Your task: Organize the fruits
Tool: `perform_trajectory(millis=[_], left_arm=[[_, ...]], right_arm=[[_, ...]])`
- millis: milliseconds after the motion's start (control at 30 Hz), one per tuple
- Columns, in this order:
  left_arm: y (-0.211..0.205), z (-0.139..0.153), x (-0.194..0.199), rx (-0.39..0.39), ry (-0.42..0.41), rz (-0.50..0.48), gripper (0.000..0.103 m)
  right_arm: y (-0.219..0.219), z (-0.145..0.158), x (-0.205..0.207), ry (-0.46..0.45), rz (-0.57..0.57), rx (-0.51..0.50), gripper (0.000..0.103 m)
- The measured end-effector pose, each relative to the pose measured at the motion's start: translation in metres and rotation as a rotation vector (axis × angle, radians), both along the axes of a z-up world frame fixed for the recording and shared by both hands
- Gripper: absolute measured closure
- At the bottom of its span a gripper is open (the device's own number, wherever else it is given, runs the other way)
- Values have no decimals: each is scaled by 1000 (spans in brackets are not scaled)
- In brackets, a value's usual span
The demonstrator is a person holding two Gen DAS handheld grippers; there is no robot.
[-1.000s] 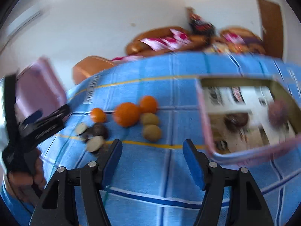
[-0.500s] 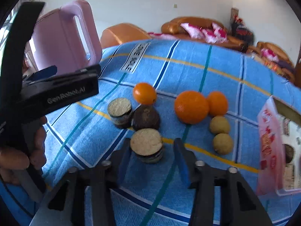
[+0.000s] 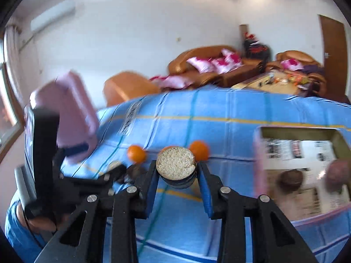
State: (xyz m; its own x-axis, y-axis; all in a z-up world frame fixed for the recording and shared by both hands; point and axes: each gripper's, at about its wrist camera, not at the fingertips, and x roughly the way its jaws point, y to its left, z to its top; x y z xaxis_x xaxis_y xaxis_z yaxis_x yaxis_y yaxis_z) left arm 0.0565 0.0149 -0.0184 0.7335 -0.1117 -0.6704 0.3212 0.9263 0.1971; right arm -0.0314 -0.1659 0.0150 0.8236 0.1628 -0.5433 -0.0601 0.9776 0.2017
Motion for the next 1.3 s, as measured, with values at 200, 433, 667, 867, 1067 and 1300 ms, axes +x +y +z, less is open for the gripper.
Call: perform_trajectory(millis=[200, 433, 667, 867, 1067, 1300], left_arm=[[15, 0, 8, -108, 89, -3, 16], [27, -6, 6, -101, 153, -20, 15], [9, -17, 11, -30, 135, 36, 17], [18, -17, 18, -140, 182, 25, 58], [27, -13, 19, -176, 136, 82, 66], [28, 19, -11, -242, -158, 116, 66]], right_arm=[[-6, -10, 6, 54, -13, 28, 66], [-5, -7, 2, 51, 8, 13, 66], [-3, -8, 3, 54, 12, 14, 66], [-2, -7, 1, 42, 0, 2, 66], [-11, -1, -5, -3, -52, -9, 66], [-37, 25, -23, -143, -218, -134, 66]])
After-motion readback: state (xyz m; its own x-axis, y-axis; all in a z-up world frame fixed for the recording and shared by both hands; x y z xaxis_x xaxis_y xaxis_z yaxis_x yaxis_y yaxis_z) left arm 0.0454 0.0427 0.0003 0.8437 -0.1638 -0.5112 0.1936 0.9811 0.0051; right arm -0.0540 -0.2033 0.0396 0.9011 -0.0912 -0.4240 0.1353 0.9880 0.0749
